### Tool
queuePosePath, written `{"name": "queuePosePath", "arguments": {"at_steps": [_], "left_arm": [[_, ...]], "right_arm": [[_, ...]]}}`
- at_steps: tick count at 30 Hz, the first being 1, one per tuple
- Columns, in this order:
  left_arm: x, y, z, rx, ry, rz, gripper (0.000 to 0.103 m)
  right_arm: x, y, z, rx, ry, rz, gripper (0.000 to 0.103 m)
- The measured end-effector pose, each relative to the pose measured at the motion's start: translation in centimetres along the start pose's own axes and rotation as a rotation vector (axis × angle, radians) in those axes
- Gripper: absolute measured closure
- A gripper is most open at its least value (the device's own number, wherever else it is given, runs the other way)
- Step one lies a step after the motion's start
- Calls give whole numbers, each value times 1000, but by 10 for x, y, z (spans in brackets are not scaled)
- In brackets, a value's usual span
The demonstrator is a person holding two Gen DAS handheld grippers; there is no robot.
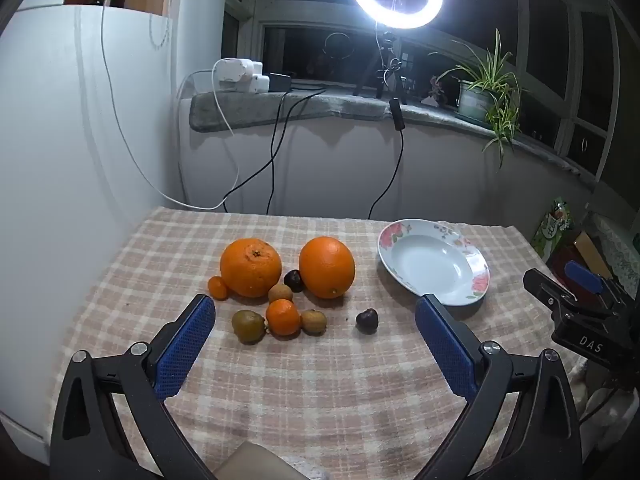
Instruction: Organize fruits
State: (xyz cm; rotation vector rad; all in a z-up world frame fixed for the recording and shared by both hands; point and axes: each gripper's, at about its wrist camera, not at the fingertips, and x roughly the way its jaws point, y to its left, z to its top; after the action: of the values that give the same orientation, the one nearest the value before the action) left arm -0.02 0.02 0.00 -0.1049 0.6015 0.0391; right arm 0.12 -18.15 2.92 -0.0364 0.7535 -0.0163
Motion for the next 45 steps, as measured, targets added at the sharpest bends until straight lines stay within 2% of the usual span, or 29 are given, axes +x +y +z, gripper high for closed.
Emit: {"name": "queuePosePath", "arguments": {"at_steps": [11,45], "left_arm": [[2,12,1,-3,10,-5,3],[4,5,-2,14,2,18,3]], "right_arm": [[2,3,0,5,-3,5,0],[5,5,0,-1,6,5,0]]}}
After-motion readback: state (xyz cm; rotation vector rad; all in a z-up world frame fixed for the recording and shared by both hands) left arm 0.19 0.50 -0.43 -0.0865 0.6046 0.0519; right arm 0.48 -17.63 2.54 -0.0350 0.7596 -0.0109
